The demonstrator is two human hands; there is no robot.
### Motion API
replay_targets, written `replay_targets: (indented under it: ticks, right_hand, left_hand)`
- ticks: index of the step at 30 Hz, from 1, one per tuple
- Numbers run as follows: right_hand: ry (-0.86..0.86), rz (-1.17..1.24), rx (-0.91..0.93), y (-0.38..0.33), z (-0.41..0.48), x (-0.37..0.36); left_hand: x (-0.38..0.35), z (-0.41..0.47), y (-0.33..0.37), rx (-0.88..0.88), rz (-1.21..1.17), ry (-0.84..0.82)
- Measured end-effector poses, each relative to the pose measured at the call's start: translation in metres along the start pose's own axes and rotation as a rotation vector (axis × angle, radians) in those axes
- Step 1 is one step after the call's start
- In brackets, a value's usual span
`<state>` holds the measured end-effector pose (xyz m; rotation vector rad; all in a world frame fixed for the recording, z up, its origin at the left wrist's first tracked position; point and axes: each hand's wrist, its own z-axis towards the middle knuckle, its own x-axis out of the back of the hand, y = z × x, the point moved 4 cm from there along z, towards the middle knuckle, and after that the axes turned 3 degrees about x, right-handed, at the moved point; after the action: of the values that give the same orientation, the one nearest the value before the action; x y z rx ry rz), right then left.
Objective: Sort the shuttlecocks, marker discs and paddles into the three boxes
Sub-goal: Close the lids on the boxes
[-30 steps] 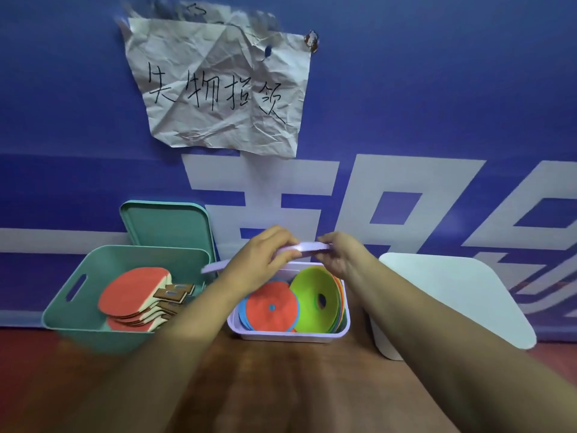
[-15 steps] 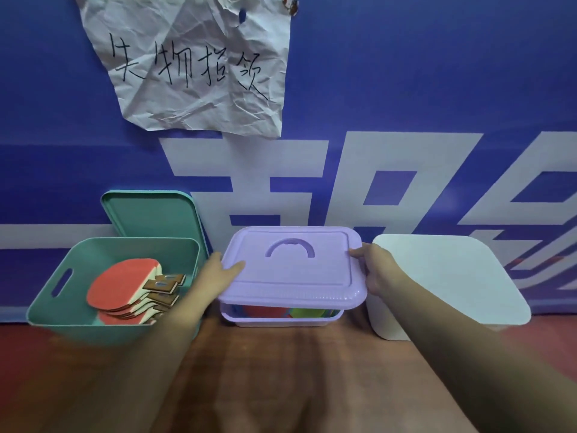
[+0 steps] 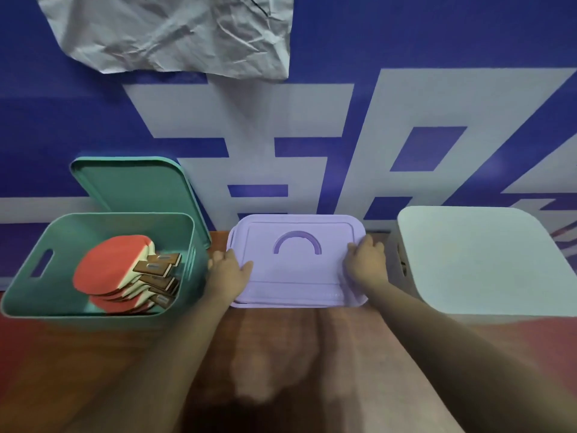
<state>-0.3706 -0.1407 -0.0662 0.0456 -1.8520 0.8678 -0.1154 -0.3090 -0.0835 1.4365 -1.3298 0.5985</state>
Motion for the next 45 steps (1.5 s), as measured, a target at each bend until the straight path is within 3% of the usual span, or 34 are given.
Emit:
replay_targets:
  ticks: [3, 6, 10, 19, 29, 35, 40, 45]
  right_hand:
    - [0.021, 0.014, 0.025, 0.0, 0.003, -0.002]
    - [0.029, 0.057, 0.043, 0.0, 0.002, -0.005]
    - [0.026, 0.06, 0.043, 0.002, 0.002, -0.005]
    - [-0.013, -0.198, 0.152, -0.008, 0.004, 0.002]
    - [0.007, -0.103, 0.131, -0.008, -0.001, 0.007]
    - [-0.026, -0.081, 0.082, 0.0, -0.001, -0.008]
    - [0.021, -0.072, 0.189, -0.005, -0.009, -0.017]
    - [0.026, -0.084, 0.215, 0.0, -0.001, -0.017]
  left_hand:
    - [-0.001, 0.003, 0.002, 0.026, 0.007, 0.015]
    - [0.001, 0.007, -0.001, 0.122, -0.167, 0.072]
    - [-0.007, 0.012, -0.009, 0.23, -0.377, -0.011]
    - [-0.003, 0.001, -0.002, 0.201, -0.566, 0.023]
    - [0.005, 0.001, -0.006, 0.09, -0.532, 0.052]
    - [-0.002, -0.006, -0.006, 0.049, -0.327, 0.079]
    - [-0.018, -0.013, -0.023, 0.087, -0.149, 0.014]
    - [-0.015, -0.012, -0.016, -0.056, -0.054, 0.094]
